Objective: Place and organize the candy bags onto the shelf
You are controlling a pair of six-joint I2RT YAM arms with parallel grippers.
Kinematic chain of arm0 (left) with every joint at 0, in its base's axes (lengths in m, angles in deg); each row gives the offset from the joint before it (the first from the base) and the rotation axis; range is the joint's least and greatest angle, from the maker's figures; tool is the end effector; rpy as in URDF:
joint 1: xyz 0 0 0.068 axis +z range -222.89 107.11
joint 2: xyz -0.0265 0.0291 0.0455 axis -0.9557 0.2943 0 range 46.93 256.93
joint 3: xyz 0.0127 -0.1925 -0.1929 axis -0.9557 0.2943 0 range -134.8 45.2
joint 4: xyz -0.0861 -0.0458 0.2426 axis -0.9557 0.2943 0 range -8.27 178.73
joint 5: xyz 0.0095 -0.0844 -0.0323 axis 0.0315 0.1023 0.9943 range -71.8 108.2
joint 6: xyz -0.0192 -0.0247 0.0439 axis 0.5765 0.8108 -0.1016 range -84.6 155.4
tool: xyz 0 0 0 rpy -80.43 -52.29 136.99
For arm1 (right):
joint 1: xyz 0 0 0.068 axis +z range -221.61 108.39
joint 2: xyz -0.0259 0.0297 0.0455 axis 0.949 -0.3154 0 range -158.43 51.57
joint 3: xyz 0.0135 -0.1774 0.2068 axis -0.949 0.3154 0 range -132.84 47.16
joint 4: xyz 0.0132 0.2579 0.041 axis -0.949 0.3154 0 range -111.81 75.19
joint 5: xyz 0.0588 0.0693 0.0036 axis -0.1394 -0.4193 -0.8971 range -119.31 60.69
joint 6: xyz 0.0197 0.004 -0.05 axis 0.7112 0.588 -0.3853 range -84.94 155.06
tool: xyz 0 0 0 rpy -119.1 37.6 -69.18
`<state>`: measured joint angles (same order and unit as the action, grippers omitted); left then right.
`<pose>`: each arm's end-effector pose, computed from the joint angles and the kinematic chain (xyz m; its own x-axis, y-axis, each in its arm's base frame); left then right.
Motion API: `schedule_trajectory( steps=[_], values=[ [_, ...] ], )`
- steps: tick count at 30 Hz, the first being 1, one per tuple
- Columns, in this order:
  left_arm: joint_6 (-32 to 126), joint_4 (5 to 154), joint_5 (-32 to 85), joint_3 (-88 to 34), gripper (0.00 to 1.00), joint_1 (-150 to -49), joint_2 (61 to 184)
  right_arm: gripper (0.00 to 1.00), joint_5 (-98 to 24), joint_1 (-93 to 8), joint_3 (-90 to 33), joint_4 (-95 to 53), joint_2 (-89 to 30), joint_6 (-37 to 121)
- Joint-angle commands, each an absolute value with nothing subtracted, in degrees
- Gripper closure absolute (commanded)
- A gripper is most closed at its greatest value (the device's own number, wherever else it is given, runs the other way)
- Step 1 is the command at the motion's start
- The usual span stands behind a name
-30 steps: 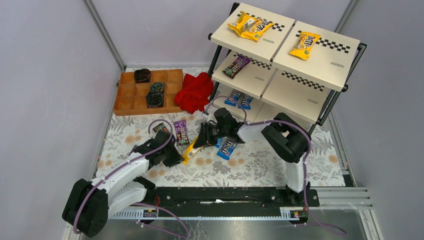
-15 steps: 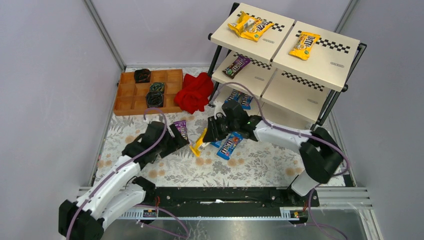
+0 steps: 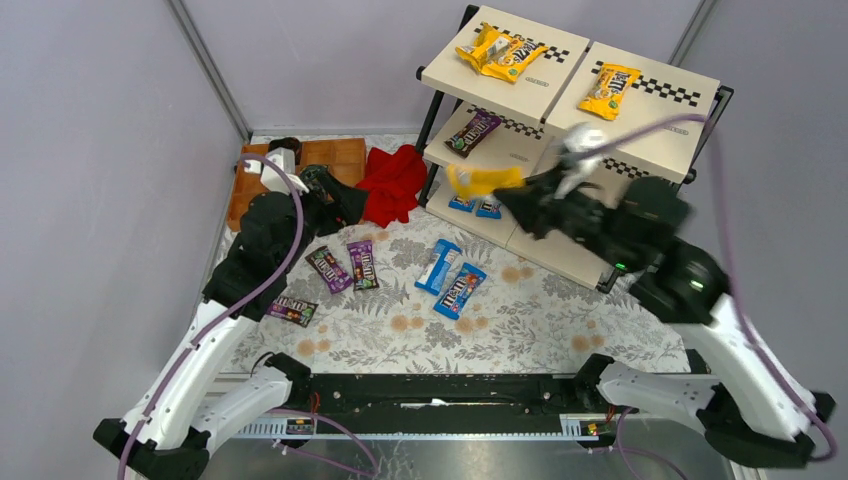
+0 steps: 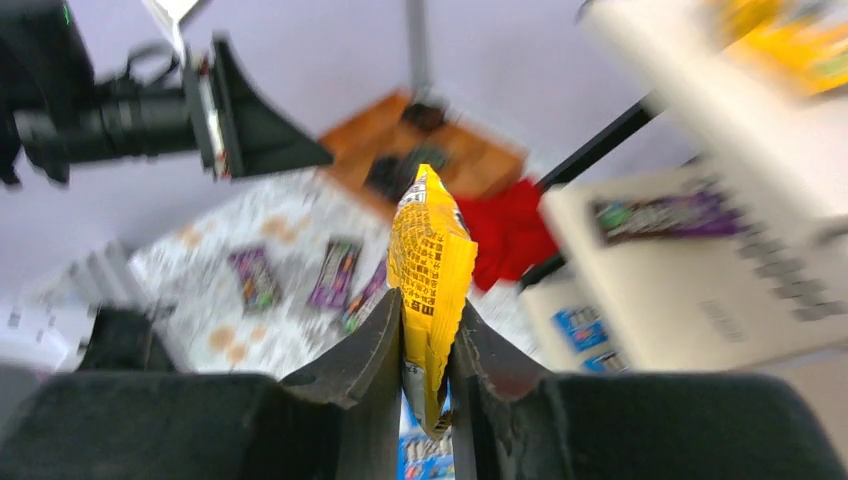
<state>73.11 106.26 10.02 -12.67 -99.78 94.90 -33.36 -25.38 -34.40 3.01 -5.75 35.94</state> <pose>0.1627 -0.0769 0.3832 -0.3770 -0.4877 -0.7874 0.1194 0.8175 -0.5635 0.1267 0.1360 0.4900 -0.0190 0.0025 -0.9998 -0.7691 0.6390 0.0162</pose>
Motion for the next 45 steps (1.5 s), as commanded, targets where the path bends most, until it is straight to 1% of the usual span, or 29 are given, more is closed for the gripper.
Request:
schedule_trajectory(
  steps=[1,6,10,14,18,19,21,24,26,30,35,38,42,45],
  values=[
    [68.59,97.74,7.42,-17.24,0.13,-100.49,95.50,1.00,-16.30,-25.12,-41.87,2.07,-0.10,28.29],
    [66.85,95.33,6.36,-18.29,0.11,-102.93,95.19,1.00,-2.06,-25.18,-47.16,-2.22,1.73,20.33],
    [65.30,93.20,4.71,-18.73,0.09,-104.51,94.91,1.00,8.02,-25.12,-46.25,-8.65,-0.06,7.24],
    [63.90,92.36,3.38,-20.32,0.08,-106.85,95.73,1.00,18.31,-25.12,-42.49,-20.75,-4.11,-12.48],
    [61.92,92.69,1.36,-21.55,0.08,-109.53,96.07,1.00,25.15,-26.06,-38.23,-42.71,-8.83,-32.59],
    [61.55,92.48,0.95,-21.25,0.07,-110.05,95.80,1.00,26.08,-26.83,-39.07,-44.39,-10.14,-34.56],
    [60.97,91.90,0.15,-20.06,0.07,-111.12,95.00,1.00,24.83,-31.26,-41.22,-42.30,-11.94,-31.69],
    [60.20,90.55,-0.98,-17.37,0.06,-112.49,92.96,1.00,18.89,-41.73,-45.71,-29.10,-14.24,-18.16],
    [59.57,90.41,-2.20,-16.36,0.05,-113.41,91.61,1.00,18.10,-45.49,-47.12,-25.52,-15.75,-14.75],
    [56.66,90.46,-5.68,-15.00,0.04,-115.94,89.35,1.00,17.76,-49.07,-46.19,-25.27,-16.15,-13.15],
    [52.88,90.12,-12.91,-13.61,0.03,-119.44,85.40,1.00,13.48,-55.81,-49.03,-14.15,-16.02,-1.23],
    [50.76,89.75,-16.97,-13.59,0.01,-122.55,84.81,1.00,10.10,-58.12,-48.52,-11.61,-14.80,-0.75],
    [50.43,89.43,-18.18,-13.17,0.01,-125.18,83.55,1.00,0.19,-60.31,-45.69,-8.49,-11.97,-1.17],
    [49.54,89.33,-21.50,-13.31,0.01,-127.61,83.80,1.00,-0.33,-61.45,-45.92,-5.50,-12.12,-1.81]
  ],
)
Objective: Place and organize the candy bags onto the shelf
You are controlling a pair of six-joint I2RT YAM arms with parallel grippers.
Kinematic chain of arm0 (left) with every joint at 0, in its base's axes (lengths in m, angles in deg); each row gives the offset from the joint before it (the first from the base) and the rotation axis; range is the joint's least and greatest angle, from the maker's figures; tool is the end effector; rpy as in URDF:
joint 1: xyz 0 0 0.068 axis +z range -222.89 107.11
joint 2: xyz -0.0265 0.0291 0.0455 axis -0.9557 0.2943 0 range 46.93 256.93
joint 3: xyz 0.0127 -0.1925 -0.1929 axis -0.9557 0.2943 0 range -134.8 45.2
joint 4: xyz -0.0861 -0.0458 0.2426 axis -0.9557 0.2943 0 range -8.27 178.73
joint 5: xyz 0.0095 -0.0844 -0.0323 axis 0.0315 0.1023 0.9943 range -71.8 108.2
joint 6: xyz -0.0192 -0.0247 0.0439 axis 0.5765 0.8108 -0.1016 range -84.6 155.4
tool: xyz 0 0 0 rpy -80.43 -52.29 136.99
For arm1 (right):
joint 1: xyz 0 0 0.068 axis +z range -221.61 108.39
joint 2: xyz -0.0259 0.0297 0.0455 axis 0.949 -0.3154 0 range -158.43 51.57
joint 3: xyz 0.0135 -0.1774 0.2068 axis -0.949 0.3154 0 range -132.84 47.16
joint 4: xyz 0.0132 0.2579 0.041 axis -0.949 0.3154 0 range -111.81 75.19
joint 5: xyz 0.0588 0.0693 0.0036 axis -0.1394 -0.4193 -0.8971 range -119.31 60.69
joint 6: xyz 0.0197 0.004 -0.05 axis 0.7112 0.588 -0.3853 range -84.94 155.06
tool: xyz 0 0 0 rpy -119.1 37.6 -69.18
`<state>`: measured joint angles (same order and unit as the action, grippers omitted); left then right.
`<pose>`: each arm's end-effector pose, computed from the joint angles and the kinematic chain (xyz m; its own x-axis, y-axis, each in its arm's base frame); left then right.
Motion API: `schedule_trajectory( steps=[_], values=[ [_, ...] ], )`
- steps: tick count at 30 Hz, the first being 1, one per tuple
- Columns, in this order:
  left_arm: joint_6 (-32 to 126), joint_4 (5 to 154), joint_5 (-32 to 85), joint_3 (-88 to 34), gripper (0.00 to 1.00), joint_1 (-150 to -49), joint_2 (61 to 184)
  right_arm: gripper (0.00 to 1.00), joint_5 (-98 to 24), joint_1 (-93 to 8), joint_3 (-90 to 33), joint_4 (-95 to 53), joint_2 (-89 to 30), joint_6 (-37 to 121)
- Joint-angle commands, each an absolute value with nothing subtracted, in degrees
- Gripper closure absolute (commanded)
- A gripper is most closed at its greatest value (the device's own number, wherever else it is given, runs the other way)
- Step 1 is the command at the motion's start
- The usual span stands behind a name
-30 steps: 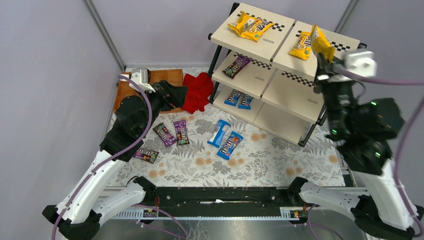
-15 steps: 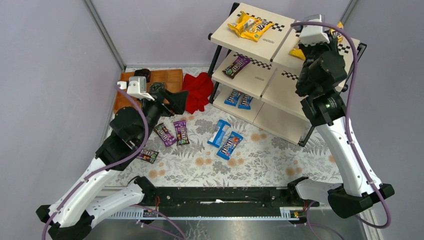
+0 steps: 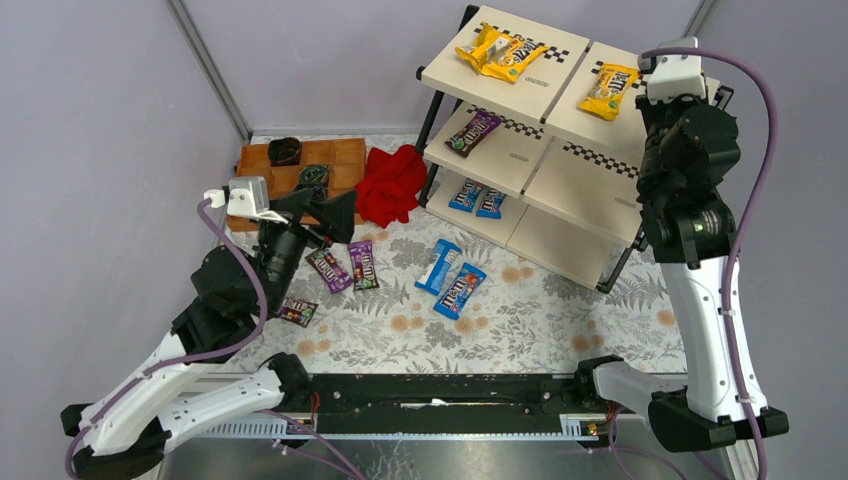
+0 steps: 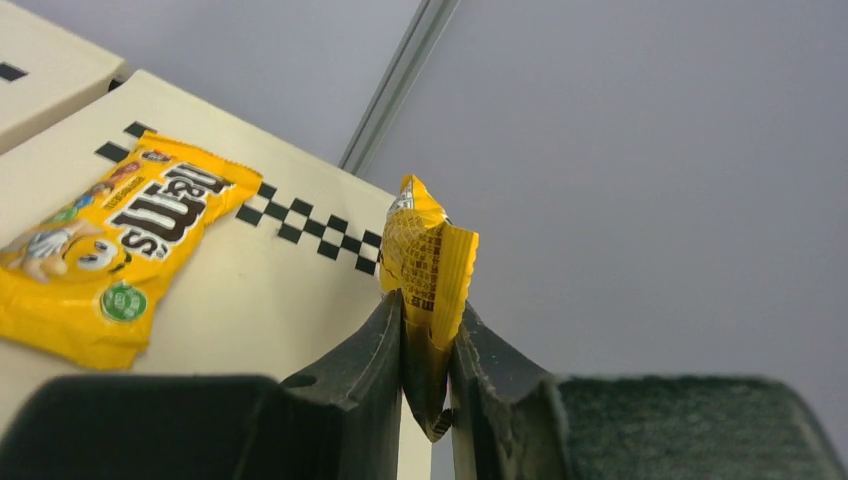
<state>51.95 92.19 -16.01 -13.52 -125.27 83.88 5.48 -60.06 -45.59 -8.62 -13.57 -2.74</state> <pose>0.0864 -0.0794 0.4390 0.0239 -0.4171 -0.9085 0.3396 0.8582 -0.3850 0.1984 0.0199 0.5455 -0.0382 -0.5215 -0.8524 0.4473 0.7539 -0.4812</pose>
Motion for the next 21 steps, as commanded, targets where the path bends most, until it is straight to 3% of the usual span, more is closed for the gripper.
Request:
schedule_trajectory(
  steps=[1,12,17,19,21],
  values=[
    [49.40,89.31,-22.05,-13.22,0.01,-128.12,83.92,1.00,-0.67,-61.91,-45.73,-4.75,-12.14,-1.66],
    [49.76,88.86,-22.00,-12.43,0.01,-129.23,83.82,0.96,-16.61,-65.37,-39.54,-2.16,-10.83,-3.80],
    [49.37,88.60,-22.71,-12.30,0.01,-129.04,84.07,0.91,-18.12,-65.55,-39.57,-0.79,-9.99,-7.52],
    [49.30,88.56,-22.95,-12.19,0.01,-128.84,83.98,0.84,-17.68,-65.59,-40.09,0.78,-10.09,-8.54],
    [49.27,88.50,-22.91,-12.19,0.01,-128.79,83.94,0.64,-15.99,-65.55,-41.84,2.98,-10.65,-8.14]
  ],
)
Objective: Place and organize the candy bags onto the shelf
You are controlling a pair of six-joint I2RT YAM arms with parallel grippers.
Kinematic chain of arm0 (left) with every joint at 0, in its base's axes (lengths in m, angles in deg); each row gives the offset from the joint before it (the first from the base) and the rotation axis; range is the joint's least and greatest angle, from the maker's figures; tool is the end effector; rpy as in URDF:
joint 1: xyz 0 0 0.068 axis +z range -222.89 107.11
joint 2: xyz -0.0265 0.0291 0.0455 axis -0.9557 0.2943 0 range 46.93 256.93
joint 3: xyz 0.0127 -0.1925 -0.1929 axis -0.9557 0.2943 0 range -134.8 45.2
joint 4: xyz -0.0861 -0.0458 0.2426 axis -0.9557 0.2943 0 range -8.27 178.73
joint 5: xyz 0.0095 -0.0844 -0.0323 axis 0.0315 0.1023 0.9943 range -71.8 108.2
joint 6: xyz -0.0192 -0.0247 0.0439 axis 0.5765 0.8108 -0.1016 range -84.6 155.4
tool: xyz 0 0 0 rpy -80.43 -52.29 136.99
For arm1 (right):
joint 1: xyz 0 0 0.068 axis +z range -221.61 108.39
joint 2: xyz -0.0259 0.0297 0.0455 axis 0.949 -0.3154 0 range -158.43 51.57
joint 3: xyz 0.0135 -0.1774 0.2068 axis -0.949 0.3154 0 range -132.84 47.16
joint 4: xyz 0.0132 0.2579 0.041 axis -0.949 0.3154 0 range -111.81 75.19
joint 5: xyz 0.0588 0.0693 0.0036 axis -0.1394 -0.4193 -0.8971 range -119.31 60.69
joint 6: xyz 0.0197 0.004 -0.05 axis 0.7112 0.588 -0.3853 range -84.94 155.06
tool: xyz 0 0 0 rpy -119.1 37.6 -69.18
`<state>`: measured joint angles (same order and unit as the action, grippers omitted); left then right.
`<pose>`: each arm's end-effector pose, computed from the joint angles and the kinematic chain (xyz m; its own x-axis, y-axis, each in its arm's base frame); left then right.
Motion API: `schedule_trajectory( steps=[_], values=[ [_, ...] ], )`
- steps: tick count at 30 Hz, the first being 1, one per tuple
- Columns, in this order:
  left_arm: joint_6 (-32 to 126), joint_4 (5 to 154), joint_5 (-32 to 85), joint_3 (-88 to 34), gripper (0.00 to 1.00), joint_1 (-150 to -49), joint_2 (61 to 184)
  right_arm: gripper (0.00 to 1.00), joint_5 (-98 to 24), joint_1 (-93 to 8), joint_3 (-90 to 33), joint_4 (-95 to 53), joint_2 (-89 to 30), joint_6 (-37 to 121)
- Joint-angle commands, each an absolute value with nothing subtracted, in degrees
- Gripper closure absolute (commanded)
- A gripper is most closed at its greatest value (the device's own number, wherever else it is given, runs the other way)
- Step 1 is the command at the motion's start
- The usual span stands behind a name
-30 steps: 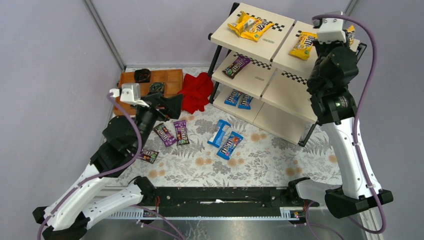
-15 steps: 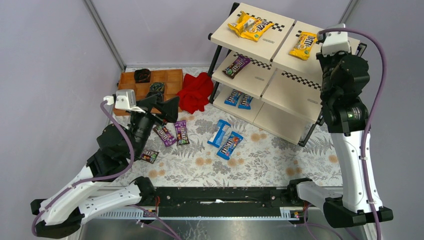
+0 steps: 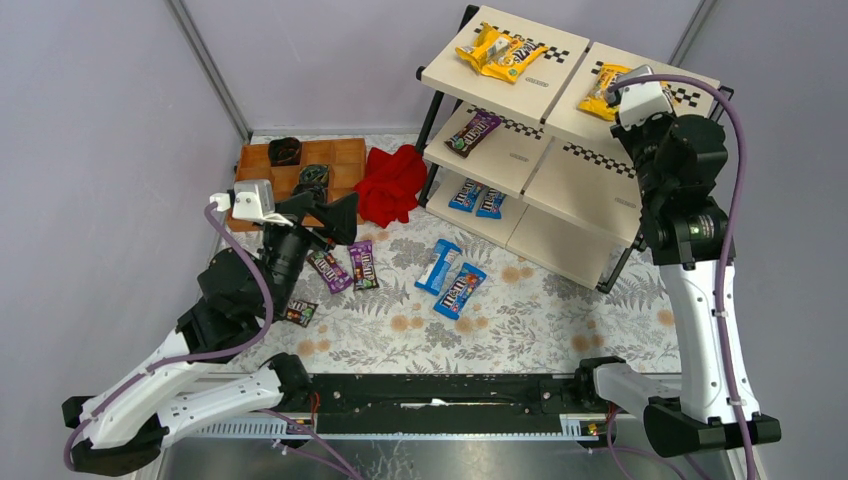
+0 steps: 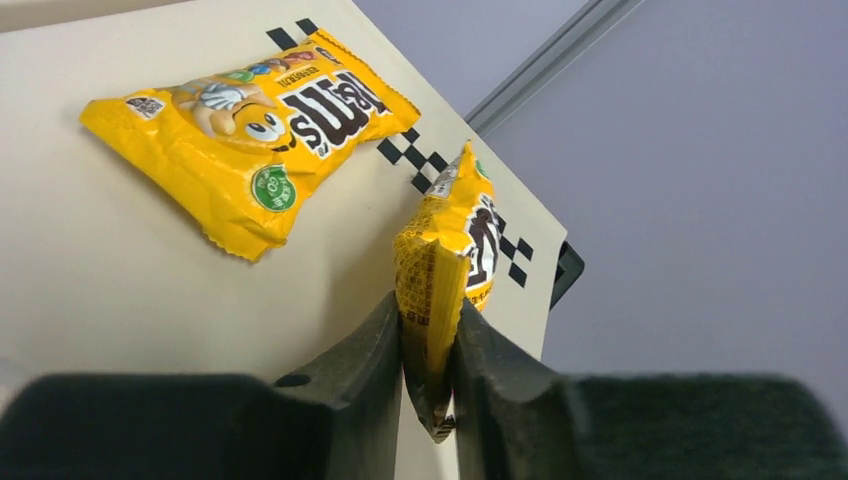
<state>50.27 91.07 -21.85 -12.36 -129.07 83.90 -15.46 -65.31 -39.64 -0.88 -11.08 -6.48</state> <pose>0.0838 -0.0841 0.4343 0.0318 -0.4005 -0.9157 0.3032 0.8769 -0.3730 0.2059 0.0142 0.5091 -0.0450 -0.6527 -0.7563 0.1350 0.7462 -0.6519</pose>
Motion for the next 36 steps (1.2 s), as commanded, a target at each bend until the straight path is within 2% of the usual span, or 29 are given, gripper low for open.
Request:
schedule_trajectory(
  steps=[1,3,5,7,9,11,15,17,21,24,27,30,36],
  values=[
    [49.28,88.42,-22.66,-12.13,0.01,-128.83,83.84,0.57,-15.84,-65.55,-42.69,4.03,-10.66,-7.31],
    [49.37,88.49,-22.43,-12.10,0.01,-128.84,83.91,0.35,-17.31,-65.57,-44.13,5.67,-10.25,-5.30],
    [49.46,88.60,-22.17,-12.10,0.01,-128.86,83.93,0.18,-19.38,-65.62,-46.33,8.56,-9.81,-1.68],
    [49.59,88.68,-22.05,-12.10,0.01,-128.84,84.06,0.05,-19.42,-65.55,-47.46,10.71,-8.95,2.86],
    [49.80,88.67,-21.70,-12.10,0.01,-128.83,84.32,0.01,-19.29,-65.55,-47.79,12.55,-8.04,8.13],
    [50.04,88.84,-21.16,-12.13,0.01,-128.81,84.60,0.00,-17.35,-65.60,-48.18,13.20,-7.49,15.49],
    [50.42,88.93,-20.30,-12.02,0.01,-128.71,85.53,0.01,-3.79,-65.61,-49.52,12.76,-7.16,36.41],
    [50.90,88.89,-19.54,-11.89,0.01,-128.21,85.68,0.01,-2.52,-65.57,-51.14,13.27,-8.03,43.11],
    [51.59,88.93,-18.10,-11.70,0.01,-126.81,86.07,0.02,-2.12,-65.56,-53.99,13.01,-10.22,45.87],
    [52.04,89.00,-17.35,-11.66,0.02,-125.79,86.34,0.14,-2.32,-65.55,-53.71,12.43,-11.08,45.22],
    [52.17,88.96,-16.92,-11.58,0.02,-124.92,86.57,0.17,-5.79,-65.55,-53.29,13.00,-11.47,44.98],
    [52.18,88.82,-16.49,-11.55,0.02,-124.63,86.96,0.29,-6.54,-65.62,-53.00,14.13,-11.77,43.42],
    [52.18,88.81,-16.25,-11.49,0.01,-124.63,87.62,0.32,-5.92,-65.55,-52.11,14.59,-12.83,40.24]
  ],
)
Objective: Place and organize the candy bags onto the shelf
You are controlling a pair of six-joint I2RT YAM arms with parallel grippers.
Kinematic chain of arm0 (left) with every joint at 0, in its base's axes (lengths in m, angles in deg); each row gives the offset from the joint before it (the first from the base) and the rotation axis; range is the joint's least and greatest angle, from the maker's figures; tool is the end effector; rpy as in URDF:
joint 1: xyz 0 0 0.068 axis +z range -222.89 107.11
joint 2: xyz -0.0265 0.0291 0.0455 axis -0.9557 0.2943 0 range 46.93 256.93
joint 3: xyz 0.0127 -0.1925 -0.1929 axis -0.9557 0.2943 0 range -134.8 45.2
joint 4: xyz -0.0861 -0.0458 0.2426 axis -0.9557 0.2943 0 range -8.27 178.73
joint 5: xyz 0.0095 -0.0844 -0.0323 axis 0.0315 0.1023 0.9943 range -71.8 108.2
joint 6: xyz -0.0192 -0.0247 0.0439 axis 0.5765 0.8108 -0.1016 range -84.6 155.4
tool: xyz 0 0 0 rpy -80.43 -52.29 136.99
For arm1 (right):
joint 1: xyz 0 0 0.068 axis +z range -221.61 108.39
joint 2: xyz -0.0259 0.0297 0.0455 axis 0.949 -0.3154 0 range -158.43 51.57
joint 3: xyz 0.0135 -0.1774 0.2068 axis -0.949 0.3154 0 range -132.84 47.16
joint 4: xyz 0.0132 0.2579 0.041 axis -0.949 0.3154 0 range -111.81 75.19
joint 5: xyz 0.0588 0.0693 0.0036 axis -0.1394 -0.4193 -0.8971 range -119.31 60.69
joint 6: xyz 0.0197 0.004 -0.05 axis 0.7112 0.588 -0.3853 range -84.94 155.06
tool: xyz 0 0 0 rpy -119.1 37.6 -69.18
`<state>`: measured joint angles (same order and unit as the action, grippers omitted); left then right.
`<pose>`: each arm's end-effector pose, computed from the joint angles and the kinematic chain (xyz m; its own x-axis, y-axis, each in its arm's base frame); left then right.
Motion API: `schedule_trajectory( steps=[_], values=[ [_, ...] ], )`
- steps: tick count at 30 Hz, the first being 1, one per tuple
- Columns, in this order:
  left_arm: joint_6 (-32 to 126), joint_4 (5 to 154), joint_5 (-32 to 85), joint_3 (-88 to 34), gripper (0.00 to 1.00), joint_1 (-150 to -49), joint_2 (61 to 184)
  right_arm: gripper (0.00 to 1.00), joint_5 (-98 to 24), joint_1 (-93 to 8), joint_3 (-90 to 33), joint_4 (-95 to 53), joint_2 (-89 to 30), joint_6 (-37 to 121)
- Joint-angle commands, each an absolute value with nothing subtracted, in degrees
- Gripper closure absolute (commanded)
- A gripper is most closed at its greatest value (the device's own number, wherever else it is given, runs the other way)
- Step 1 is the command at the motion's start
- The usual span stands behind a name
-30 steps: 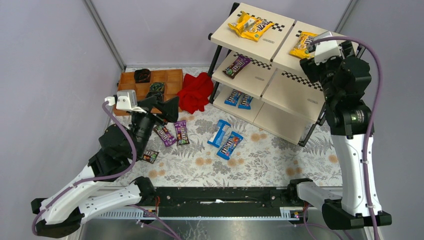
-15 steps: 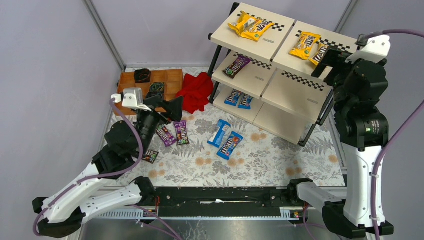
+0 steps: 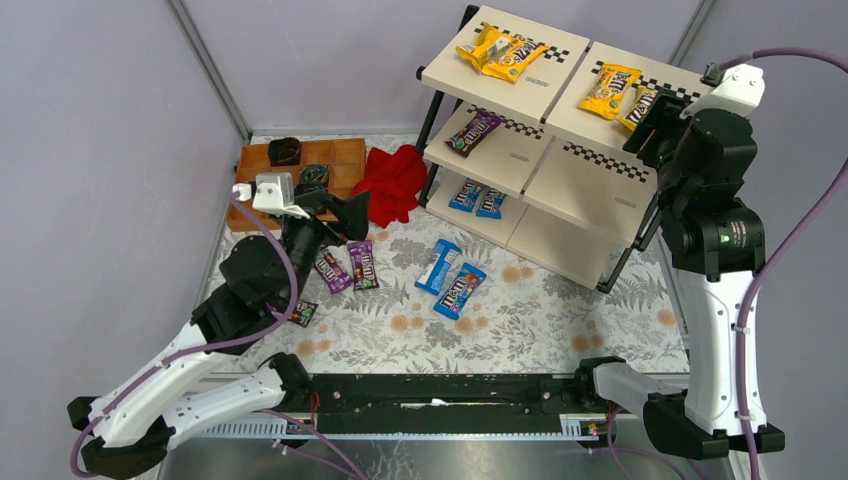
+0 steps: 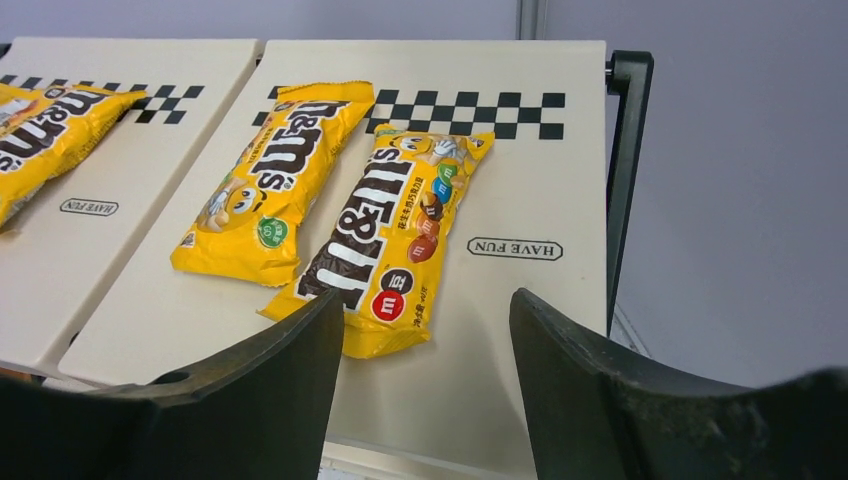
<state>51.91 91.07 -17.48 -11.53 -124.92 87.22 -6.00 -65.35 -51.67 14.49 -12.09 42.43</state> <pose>0.1016 -0.0966 0.4237 -0.0080 -0.3651 -0.9309 0.2943 0.8889 -0.3511 0.1758 0.0052 0.5382 0.0181 0.1207 -0.9925 0.2931 0.9484 0.1206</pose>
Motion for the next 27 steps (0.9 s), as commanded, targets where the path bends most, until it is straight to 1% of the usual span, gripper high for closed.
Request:
schedule_trajectory(
  steps=[1,4,7,15,16,19,23,27],
  values=[
    [52.14,88.76,-16.34,-11.45,0.01,-124.61,87.62,0.32,-5.73,-65.56,-52.44,15.09,-13.26,39.79],
    [52.10,88.70,-16.34,-11.49,0.01,-124.32,87.71,0.33,-5.04,-65.56,-52.54,15.12,-13.94,38.62],
    [52.10,88.67,-16.38,-11.42,0.01,-123.98,87.75,0.35,-4.69,-65.55,-52.31,14.22,-14.68,37.73],
    [52.01,88.61,-16.43,-11.45,0.01,-123.39,88.09,0.35,0.31,-65.56,-53.24,11.75,-16.32,35.33],
    [52.01,88.59,-16.43,-11.38,0.01,-123.42,88.09,0.33,0.42,-65.55,-53.74,11.64,-16.44,33.98],
    [51.94,88.66,-16.36,-11.48,0.01,-123.21,88.17,0.23,-2.83,-65.60,-56.02,12.71,-16.51,32.73],
    [51.87,88.86,-16.36,-11.49,0.01,-122.48,87.82,0.02,-15.26,-65.55,-58.62,15.61,-13.19,31.56],
    [51.84,89.06,-16.84,-11.53,0.01,-121.00,88.28,0.00,-29.36,-65.55,-55.09,14.51,-5.68,31.21]
  ],
)
